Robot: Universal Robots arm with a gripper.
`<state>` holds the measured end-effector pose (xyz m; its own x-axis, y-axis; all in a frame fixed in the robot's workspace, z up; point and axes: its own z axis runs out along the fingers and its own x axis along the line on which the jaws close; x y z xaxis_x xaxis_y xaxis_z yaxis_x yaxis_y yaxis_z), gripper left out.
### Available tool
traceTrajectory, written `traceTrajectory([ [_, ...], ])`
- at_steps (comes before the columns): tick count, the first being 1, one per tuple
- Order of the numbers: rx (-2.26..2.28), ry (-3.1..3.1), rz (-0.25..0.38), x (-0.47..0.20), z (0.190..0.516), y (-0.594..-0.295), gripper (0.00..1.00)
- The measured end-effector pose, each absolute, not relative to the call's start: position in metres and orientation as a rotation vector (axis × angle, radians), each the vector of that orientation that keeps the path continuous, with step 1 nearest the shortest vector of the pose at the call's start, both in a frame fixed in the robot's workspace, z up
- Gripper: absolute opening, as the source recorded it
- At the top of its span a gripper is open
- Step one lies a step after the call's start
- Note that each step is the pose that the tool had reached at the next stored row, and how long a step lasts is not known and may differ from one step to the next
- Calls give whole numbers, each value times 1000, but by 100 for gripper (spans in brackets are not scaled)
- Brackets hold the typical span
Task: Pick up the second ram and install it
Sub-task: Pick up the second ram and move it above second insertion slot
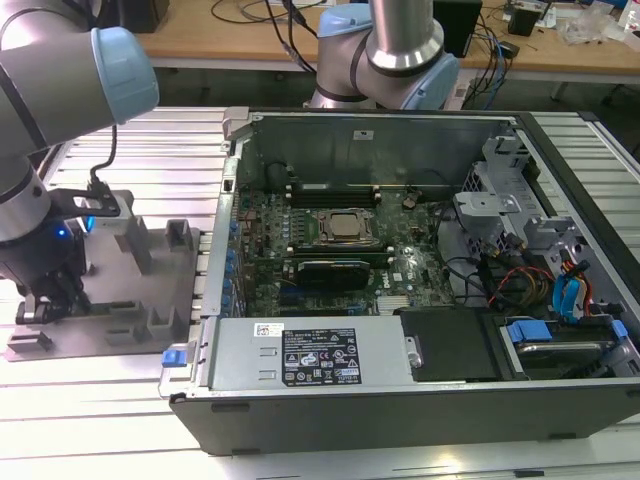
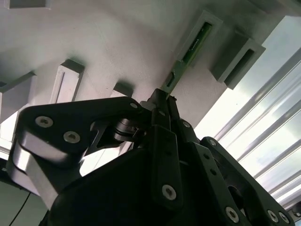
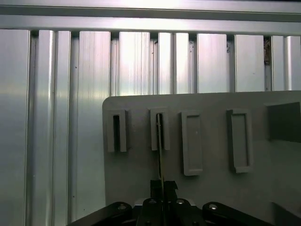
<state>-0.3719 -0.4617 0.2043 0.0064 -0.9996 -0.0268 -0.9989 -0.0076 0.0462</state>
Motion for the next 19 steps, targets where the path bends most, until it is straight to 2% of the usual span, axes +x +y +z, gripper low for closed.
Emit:
traceTrajectory([
  [19, 2219, -2203, -81, -372, 243, -462, 11],
])
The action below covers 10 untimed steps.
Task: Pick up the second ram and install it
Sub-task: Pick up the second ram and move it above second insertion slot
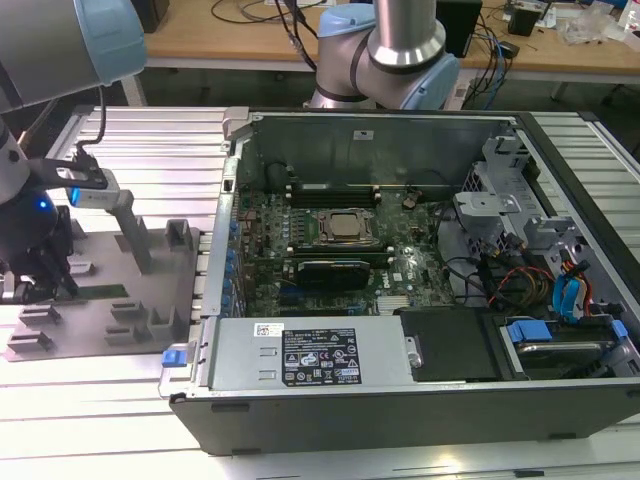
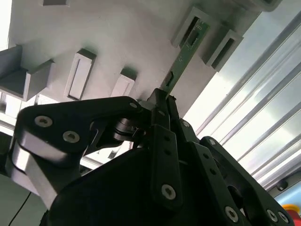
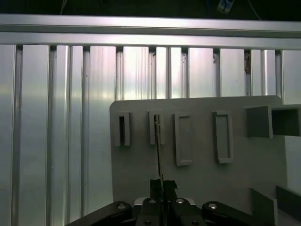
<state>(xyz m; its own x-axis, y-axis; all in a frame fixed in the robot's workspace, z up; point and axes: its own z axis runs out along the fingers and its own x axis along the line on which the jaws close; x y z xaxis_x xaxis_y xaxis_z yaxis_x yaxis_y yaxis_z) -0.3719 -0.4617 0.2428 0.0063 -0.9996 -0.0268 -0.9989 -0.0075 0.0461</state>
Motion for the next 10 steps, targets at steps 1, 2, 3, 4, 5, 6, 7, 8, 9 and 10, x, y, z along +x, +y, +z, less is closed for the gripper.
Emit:
traceTrajectory([
  [1, 2219, -2203, -81, -372, 245, -462, 11],
  [2, 2219, -2203, -81, -372, 247, -462, 11],
  [3, 2219, -2203, -81, -372, 250, -462, 11],
  [4, 2219, -2203, -81, -372, 252, -462, 11],
  [5, 2219, -2203, -81, -372, 253, -462, 11],
  [6, 2219, -2203, -81, -372, 255, -462, 11],
  [7, 2219, -2203, -81, -372, 257, -462, 11],
  [8, 2219, -2203, -81, -372, 260, -462, 11],
  [9, 2219, -2203, -81, -372, 263, -462, 11],
  [10, 2219, -2203, -81, -372, 266, -462, 11],
])
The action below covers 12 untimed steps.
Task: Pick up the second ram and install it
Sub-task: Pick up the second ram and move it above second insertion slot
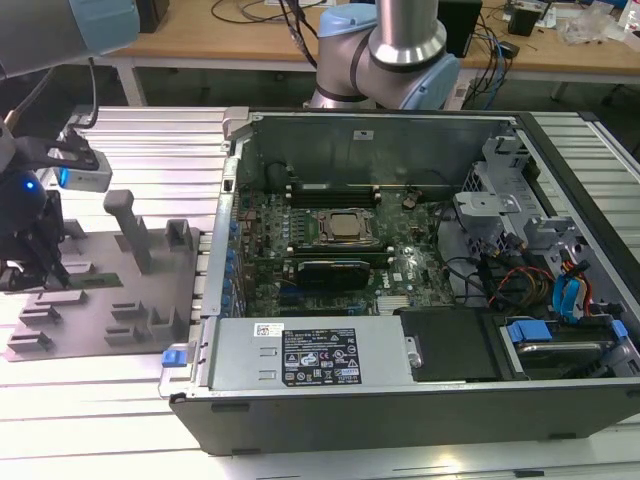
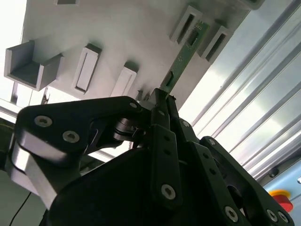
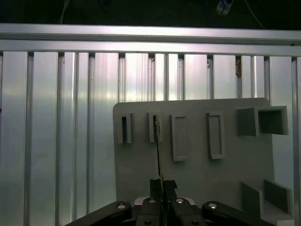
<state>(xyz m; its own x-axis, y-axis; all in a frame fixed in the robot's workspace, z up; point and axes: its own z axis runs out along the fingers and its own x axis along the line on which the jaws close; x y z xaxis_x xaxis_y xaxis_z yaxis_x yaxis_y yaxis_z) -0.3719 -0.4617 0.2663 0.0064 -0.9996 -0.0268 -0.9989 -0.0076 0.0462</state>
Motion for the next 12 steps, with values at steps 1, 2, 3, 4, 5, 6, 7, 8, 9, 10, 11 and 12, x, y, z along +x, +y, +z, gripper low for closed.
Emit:
traceTrajectory([
  [1, 2219, -2203, -81, -372, 268, -462, 11],
  [2, 2219, -2203, -81, -372, 269, -462, 11],
  [3, 2219, -2203, -81, -372, 270, -462, 11],
  [4, 2219, -2203, -81, -372, 272, -462, 11],
  [5, 2219, -2203, -81, -372, 274, -462, 11],
  [6, 2219, -2203, -81, -372, 276, -462, 11],
  [7, 2219, -2203, -81, -372, 279, -462, 11],
  [8, 2219, -2203, -81, -372, 281, -462, 11],
  [9, 2219, -2203, -81, -372, 283, -462, 11],
  [10, 2219, -2203, -81, -372, 284, -462, 11],
  [11, 2219, -2203, -81, -372, 286, -462, 11],
  [12, 2219, -2203, -81, -372, 287, -462, 11],
])
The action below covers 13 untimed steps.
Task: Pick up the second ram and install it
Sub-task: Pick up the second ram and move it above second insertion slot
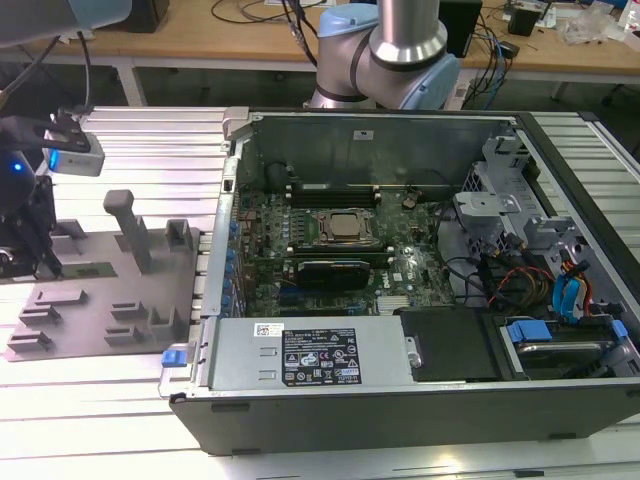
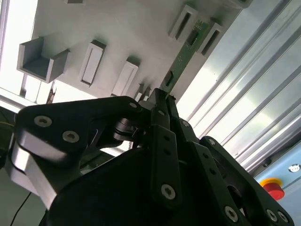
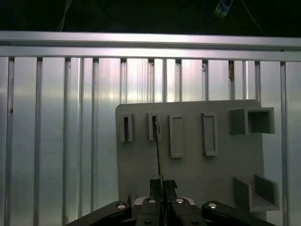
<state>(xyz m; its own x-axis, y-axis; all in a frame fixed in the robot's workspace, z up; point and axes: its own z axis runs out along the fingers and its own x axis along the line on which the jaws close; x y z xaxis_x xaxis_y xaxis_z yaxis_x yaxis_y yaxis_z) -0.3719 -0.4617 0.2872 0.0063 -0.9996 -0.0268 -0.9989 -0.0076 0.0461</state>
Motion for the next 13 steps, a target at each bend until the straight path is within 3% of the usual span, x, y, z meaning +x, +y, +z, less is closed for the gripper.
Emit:
traceTrajectory([
  [13, 2219, -2203, -81, -372, 323, -462, 11],
])
